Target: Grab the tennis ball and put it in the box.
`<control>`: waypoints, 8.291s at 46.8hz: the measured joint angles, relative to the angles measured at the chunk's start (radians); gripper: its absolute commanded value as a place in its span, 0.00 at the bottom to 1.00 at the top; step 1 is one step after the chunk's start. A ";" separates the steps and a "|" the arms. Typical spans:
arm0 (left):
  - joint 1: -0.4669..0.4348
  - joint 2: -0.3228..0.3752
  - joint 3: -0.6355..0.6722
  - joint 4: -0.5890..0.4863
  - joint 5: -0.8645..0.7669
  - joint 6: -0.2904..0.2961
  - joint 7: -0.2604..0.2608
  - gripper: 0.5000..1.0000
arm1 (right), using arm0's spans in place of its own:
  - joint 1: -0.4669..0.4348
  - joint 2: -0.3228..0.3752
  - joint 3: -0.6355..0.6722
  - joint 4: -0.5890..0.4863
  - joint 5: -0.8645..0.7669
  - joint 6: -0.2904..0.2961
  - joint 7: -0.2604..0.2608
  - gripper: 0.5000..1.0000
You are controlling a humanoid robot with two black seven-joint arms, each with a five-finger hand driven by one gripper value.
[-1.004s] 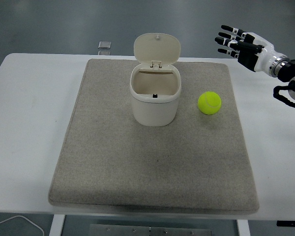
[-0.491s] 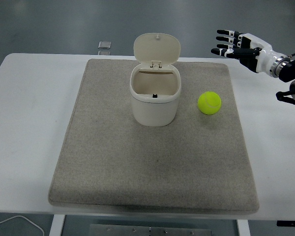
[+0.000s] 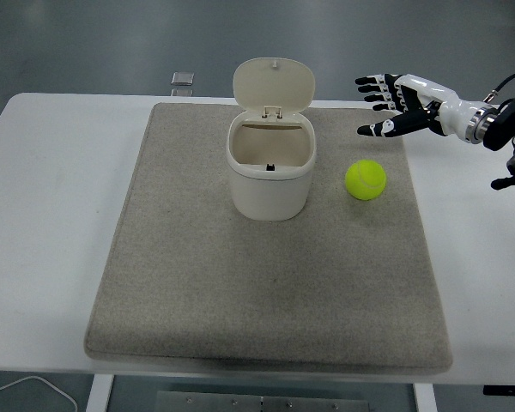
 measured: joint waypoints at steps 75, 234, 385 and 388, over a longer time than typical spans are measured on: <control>0.000 0.000 0.000 0.000 0.000 0.000 0.000 0.98 | -0.041 -0.003 -0.152 0.019 -0.399 -0.068 0.153 0.83; 0.000 0.000 0.000 0.000 0.000 0.000 0.000 0.98 | 0.180 0.038 -0.112 0.298 -0.269 0.018 0.184 0.00; 0.000 0.000 0.000 0.000 0.000 0.000 0.000 0.98 | 0.022 -0.150 -0.125 0.153 0.800 0.128 -0.020 0.74; 0.000 0.000 0.000 0.000 0.000 0.000 0.000 0.98 | 0.012 -0.141 -0.124 0.152 0.856 0.109 -0.020 0.74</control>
